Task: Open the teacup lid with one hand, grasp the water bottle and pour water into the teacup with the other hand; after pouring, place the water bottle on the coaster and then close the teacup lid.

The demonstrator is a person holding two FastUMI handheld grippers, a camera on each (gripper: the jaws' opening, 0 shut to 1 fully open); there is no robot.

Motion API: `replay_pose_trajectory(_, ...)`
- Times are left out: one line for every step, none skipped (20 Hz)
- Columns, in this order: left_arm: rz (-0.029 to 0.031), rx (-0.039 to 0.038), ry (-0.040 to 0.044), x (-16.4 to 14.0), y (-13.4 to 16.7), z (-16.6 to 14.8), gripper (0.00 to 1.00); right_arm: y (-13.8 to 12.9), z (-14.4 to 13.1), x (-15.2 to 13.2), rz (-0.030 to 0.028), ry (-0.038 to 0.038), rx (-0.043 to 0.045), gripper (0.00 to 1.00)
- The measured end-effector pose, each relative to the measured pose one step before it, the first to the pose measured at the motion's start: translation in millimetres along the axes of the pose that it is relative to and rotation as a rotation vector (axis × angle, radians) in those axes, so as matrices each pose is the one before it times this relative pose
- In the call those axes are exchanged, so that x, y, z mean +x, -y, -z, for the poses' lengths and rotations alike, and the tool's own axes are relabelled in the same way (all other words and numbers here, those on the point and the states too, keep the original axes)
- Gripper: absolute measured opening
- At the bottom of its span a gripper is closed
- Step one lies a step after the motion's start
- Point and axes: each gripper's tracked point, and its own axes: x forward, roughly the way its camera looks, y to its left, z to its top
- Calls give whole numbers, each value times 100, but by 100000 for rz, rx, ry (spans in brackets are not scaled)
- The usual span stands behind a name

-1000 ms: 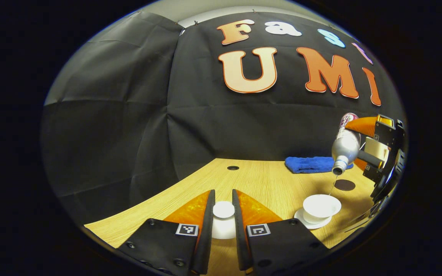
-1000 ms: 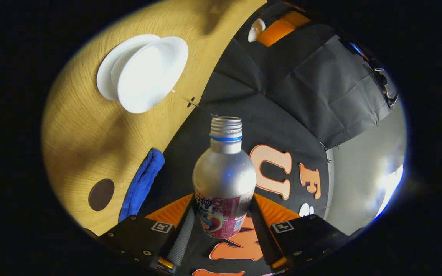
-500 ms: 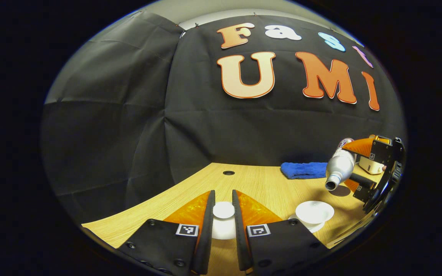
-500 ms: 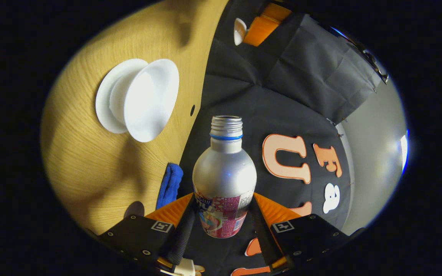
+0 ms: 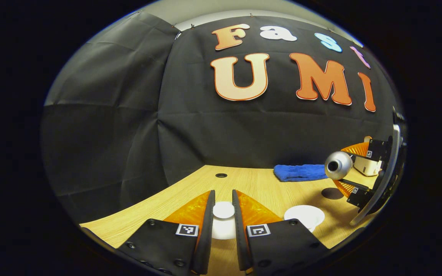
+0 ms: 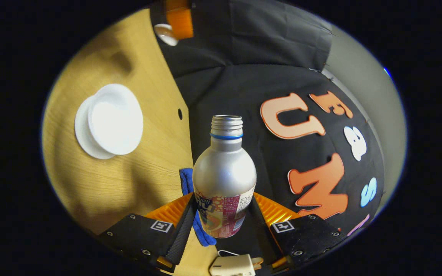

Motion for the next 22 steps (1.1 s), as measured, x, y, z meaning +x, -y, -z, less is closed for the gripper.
replay_pose_trajectory(506, 80, 492, 52, 275, -288, 32, 1072, 445, 263, 888, -616, 5022, 79)
replay_pose_trajectory(561, 86, 506, -96, 367, -277, 32, 707, 342, 193, 240, -838, 4604, 79)
replay_pose_trajectory(581, -37, 605, 9, 357, -356, 32, 636, 484, 475, 576, -969, 4663, 79)
replay_pose_trajectory(731, 74, 487, 126, 373, -195, 32, 411, 472, 229, -25, -1407, 4595, 79)
replay_pose_trajectory(729, -61, 452, 123, 421, -335, 32, 100, 569, 412, -1360, -1232, 4287, 79)
replay_pose_trajectory(754, 70, 9, -71, 300, -75, 32, 335, 580, 251, -6, -1200, 3951, 79)
replay_pose_trajectory(417, 62, 201, -3, 325, 25, 32, 435, 793, 42, -142, -1664, 4042, 79)
replay_pose_trajectory(601, -244, -179, 84, 264, -12, 32, 174, 627, 306, -341, -1372, 4756, 79)
replay_pose_trajectory(248, -41, -418, 76, 200, 117, 32, -337, 582, 439, -733, -1160, 5715, 80)
replay_pose_trajectory(210, -19, -224, -16, 166, 30, 32, -50, 559, 211, -1124, -1339, 6232, 80)
replay_pose_trajectory(190, 170, -401, 0, 136, 58, 32, 168, 641, 339, -815, -1398, 6146, 80)
replay_pose_trajectory(37, 223, -117, 37, 173, -3, 29, 24, 386, 291, -941, -865, 5738, 80)
replay_pose_trajectory(165, 421, -358, 4, 202, -46, 32, 275, 329, 213, -591, -628, 5308, 80)
replay_pose_trajectory(-367, 524, -231, -79, -21, 53, 32, 337, 188, 214, -461, 384, 5013, 80)
replay_pose_trajectory(-59, 262, 373, -63, 55, -113, 32, 217, 392, 292, -198, -896, 4701, 80)
replay_pose_trajectory(-25, -199, 193, -64, 38, -213, 32, 84, 541, 210, -544, -1666, 4580, 79)
replay_pose_trajectory(-28, -150, 84, -51, 1, 81, 32, 333, 410, 396, 113, -1417, 4592, 80)
replay_pose_trajectory(-194, 168, -72, -63, 33, 71, 32, 123, 457, 239, -465, -1592, 4024, 80)
replay_pose_trajectory(-11, 42, -203, -36, -12, 100, 32, 108, 585, 115, -659, -1680, 3484, 80)
replay_pose_trajectory(107, -22, -219, 17, 96, 47, 32, -101, 468, 320, -897, -1384, 2991, 80)
replay_pose_trajectory(31, -30, -244, 45, 162, 95, 32, 26, 484, 348, -665, -1512, 2617, 80)
replay_pose_trajectory(339, 54, -348, 85, 158, 119, 32, -141, 468, 319, -1144, -1341, 2577, 79)
